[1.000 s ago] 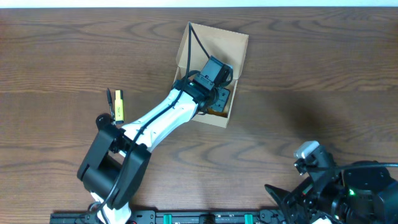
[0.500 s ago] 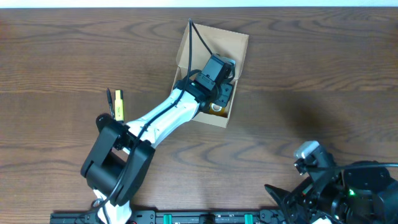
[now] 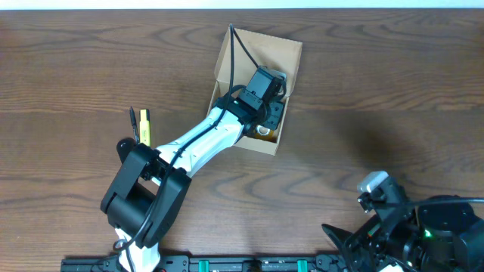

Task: Pack container
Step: 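Lower the staples box into the box beside the tape roll, then open the left gripper and lift it out of the box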

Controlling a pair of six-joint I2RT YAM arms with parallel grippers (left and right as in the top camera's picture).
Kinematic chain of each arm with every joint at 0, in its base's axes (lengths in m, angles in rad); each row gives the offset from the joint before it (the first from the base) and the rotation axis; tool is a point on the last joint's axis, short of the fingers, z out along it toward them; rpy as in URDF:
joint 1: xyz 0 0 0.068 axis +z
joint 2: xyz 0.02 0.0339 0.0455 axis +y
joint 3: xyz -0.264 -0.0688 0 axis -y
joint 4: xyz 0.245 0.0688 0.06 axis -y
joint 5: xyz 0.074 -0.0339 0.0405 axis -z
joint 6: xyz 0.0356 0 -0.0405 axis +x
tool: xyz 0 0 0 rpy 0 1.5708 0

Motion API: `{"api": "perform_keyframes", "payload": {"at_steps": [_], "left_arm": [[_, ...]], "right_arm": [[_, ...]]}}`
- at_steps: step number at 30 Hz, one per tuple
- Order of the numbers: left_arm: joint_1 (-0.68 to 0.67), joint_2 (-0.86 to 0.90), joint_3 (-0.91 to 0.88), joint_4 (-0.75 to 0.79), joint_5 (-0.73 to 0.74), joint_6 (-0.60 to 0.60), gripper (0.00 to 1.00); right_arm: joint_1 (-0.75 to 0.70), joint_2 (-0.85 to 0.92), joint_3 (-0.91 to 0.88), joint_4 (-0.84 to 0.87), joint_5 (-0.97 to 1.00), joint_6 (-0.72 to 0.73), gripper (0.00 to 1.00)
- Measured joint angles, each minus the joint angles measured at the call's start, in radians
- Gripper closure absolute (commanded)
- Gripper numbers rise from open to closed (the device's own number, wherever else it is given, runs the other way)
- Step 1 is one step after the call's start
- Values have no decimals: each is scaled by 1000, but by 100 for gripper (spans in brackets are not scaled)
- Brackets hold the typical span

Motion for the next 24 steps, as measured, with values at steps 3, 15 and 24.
{"api": "perform_keyframes", "payload": {"at_steps": [3,15,24], "left_arm": [[0,0,0,0,3,-8,46],[0,0,0,0,3,-35,36],[4,-1,0,54,3,-39,41]], "right_arm": [[0,0,0,0,0,0,1],[0,0,0,0,0,0,1],[0,0,0,0,0,0,1]]}}
